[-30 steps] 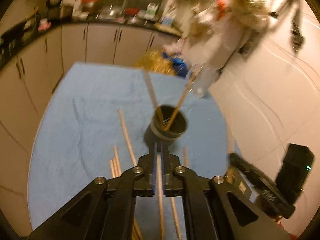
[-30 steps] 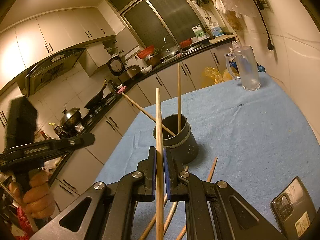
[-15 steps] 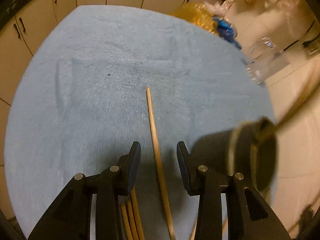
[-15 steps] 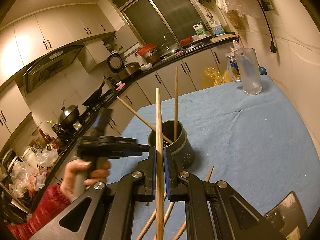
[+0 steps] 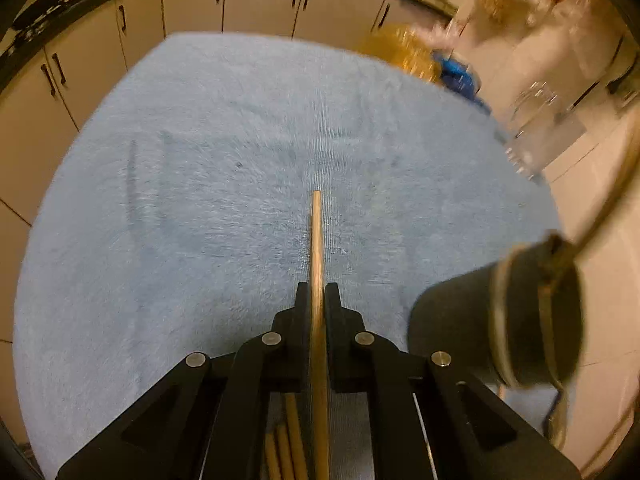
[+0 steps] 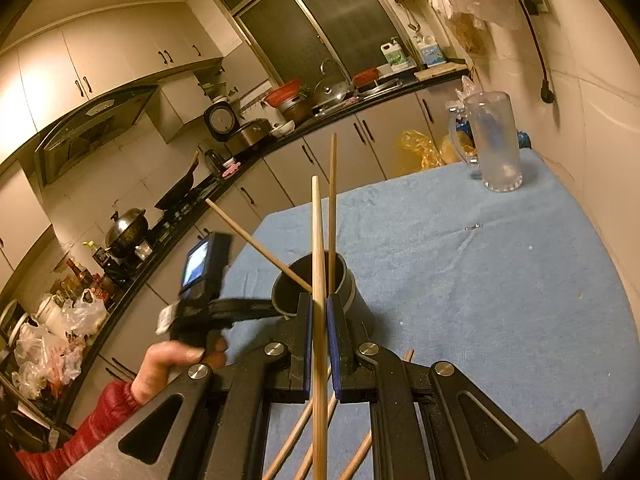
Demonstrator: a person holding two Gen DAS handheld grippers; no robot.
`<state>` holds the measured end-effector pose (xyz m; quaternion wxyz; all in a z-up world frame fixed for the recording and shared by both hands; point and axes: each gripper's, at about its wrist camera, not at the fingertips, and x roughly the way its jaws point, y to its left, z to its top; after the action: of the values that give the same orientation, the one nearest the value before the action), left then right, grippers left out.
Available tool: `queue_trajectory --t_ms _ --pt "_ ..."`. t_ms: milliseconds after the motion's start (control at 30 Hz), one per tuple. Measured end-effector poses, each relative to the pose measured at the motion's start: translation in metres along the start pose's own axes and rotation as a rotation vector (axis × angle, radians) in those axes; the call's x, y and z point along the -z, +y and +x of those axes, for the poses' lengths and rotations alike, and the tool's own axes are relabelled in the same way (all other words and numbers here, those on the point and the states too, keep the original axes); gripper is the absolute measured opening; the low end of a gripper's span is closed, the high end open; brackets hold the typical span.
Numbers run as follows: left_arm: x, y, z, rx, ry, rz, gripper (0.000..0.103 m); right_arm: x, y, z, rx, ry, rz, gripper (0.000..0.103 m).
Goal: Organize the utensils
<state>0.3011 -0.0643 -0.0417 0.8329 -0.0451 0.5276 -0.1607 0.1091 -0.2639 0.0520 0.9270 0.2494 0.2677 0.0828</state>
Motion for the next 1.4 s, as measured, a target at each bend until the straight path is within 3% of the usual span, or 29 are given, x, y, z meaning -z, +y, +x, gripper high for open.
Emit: queue_trajectory --t_ms 433,767,900,1033,1400 --pt "0.034 -0.008 -0.173 0.125 -0.383 0.048 0.006 -0.031 0.026 -0.004 0.047 -0.155 -0.024 0.008" --pt "-0.005 -0.048 -0.257 0.225 -0.549 0.104 0.006 -0.068 0.050 0.017 0.086 -0.279 -0.044 0.008" --pt "-0.026 -0.068 -0.253 0.219 -0.585 0.096 0.006 -0.083 0.056 0.038 0.107 -0.313 -0.052 0.008" --pt "-0.042 -0.077 -0.224 0.213 -0.574 0.087 0.006 -0.091 0.059 0.058 0.136 -0.340 -0.067 0.008" --pt "-0.042 -0.078 -0.168 0.203 -0.536 0.115 0.006 -0.085 0.061 0.090 0.180 -0.363 -0.135 0.008"
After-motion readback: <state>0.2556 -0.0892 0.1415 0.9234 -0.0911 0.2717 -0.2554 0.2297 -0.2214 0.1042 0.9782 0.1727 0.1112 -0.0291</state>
